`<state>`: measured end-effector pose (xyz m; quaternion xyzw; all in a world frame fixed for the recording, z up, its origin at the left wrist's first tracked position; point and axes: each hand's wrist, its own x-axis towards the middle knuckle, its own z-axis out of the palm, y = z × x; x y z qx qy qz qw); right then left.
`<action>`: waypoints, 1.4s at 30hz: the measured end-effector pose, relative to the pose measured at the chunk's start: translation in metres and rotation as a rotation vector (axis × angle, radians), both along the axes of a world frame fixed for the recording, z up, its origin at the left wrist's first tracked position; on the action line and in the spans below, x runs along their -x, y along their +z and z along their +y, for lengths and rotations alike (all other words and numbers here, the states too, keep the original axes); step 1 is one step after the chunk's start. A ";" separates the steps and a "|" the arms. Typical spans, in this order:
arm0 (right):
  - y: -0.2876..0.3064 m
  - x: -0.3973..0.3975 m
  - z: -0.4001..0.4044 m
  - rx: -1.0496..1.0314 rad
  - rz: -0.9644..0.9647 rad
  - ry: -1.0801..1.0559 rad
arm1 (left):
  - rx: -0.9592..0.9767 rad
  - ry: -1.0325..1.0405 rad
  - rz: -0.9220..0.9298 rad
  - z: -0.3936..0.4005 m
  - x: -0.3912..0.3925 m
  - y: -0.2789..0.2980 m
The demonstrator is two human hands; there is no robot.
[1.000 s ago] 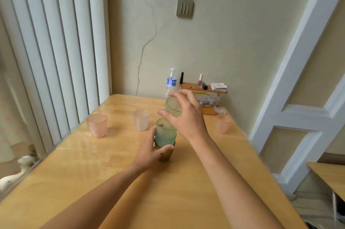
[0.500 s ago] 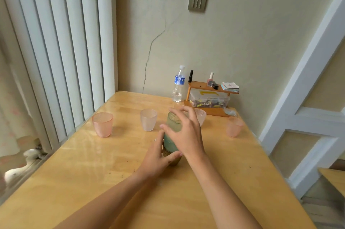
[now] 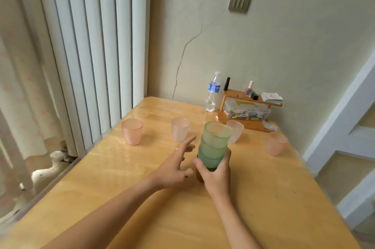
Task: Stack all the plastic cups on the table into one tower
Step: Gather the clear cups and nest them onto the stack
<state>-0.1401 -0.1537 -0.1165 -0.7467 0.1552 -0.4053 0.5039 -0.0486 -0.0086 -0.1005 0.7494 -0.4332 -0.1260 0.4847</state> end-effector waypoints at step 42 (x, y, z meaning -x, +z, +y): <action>-0.003 0.004 0.009 -0.021 0.016 0.018 | 0.115 0.203 -0.475 -0.056 0.021 0.120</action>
